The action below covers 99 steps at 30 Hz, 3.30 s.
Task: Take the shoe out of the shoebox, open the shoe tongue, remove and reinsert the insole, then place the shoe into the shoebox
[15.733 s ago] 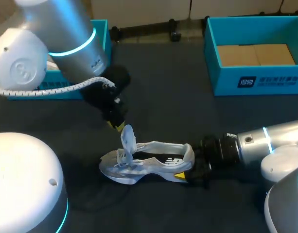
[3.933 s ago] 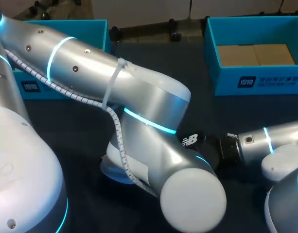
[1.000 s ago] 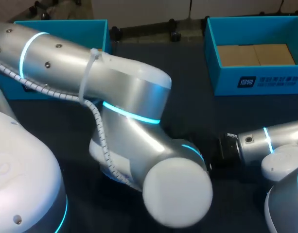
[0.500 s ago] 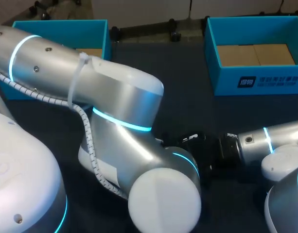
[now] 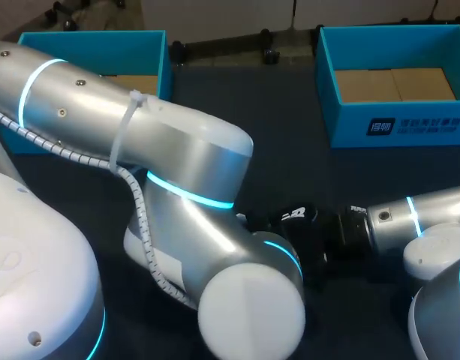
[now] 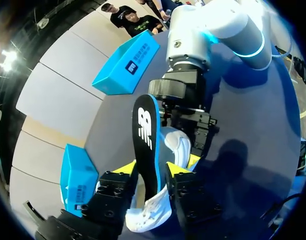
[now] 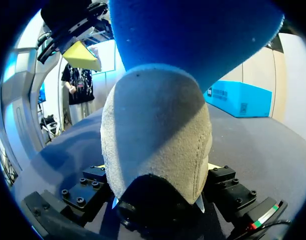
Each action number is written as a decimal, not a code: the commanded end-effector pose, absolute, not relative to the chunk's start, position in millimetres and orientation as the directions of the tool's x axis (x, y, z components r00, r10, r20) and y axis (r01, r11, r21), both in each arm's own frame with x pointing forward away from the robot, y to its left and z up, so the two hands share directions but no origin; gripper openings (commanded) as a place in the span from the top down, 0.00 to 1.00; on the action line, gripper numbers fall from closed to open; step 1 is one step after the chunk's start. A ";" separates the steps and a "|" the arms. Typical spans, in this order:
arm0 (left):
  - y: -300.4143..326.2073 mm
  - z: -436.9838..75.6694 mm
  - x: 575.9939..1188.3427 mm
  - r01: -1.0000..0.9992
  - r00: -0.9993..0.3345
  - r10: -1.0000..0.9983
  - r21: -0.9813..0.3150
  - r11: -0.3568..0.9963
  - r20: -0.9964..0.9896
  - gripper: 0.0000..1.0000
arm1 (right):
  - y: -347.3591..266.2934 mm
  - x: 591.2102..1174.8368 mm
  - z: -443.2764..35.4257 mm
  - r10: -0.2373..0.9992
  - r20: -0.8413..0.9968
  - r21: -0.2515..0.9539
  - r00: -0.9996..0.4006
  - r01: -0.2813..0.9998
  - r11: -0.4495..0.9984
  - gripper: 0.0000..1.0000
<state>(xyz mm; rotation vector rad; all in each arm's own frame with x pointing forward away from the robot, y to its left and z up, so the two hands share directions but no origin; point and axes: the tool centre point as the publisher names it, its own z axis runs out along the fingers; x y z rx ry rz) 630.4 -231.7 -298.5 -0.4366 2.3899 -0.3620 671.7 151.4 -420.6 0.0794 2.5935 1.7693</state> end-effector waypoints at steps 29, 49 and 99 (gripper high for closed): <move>-229.9 -303.2 667.2 -0.305 -0.720 -0.447 -0.336 0.891 -0.531 1.00 | 152.3 670.6 -420.1 0.044 0.027 0.929 -0.999 0.042 0.368 1.00; -226.4 -288.7 602.5 -0.203 -0.691 -0.413 -0.388 0.899 -0.594 0.84 | 152.3 670.6 -420.1 0.044 0.027 0.929 -0.999 0.042 0.368 1.00; -233.3 -330.1 661.1 -0.206 -0.691 -0.441 -0.429 0.879 -0.572 0.55 | 152.3 670.6 -420.1 0.044 0.027 0.929 -0.999 0.042 0.368 1.00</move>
